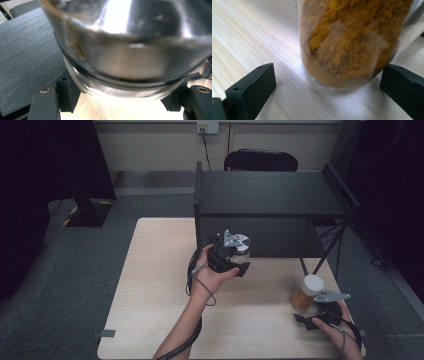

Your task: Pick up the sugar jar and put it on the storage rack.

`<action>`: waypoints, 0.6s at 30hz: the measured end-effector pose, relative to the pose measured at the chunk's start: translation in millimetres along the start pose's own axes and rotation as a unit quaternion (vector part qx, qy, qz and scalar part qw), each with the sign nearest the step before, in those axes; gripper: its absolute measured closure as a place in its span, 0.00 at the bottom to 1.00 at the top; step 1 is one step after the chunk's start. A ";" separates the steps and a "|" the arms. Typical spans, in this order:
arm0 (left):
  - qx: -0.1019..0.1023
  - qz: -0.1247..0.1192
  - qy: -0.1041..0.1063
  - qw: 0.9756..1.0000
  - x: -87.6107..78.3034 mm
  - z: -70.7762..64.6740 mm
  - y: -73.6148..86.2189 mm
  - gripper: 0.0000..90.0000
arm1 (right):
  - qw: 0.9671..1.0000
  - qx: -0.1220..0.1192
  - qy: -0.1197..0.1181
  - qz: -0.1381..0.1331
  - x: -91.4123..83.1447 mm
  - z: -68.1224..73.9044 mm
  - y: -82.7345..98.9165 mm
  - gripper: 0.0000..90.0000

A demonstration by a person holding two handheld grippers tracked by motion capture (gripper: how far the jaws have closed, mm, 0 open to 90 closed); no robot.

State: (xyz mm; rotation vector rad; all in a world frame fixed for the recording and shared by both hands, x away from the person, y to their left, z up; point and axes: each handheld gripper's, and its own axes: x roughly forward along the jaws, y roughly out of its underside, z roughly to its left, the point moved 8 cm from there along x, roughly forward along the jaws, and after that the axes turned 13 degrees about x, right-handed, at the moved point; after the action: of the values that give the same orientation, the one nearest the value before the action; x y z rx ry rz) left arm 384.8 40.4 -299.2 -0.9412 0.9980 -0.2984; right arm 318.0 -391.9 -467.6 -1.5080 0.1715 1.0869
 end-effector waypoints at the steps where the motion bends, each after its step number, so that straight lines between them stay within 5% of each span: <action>1: -0.003 0.002 -0.003 1.000 2.3 0.7 -2.2 0.34 | 1.000 0.000 0.000 0.000 0.0 0.0 0.0 0.00; 18: -0.022 0.012 -0.036 0.999 19.9 7.6 -6.9 0.34 | 1.000 0.000 0.000 0.000 0.0 0.0 0.0 0.00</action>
State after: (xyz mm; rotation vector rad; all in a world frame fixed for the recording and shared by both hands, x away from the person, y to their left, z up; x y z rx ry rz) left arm 403.1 28.3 -303.8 -0.9723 0.9519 -0.2231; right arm 318.0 -391.9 -467.6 -1.5078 0.1715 1.0870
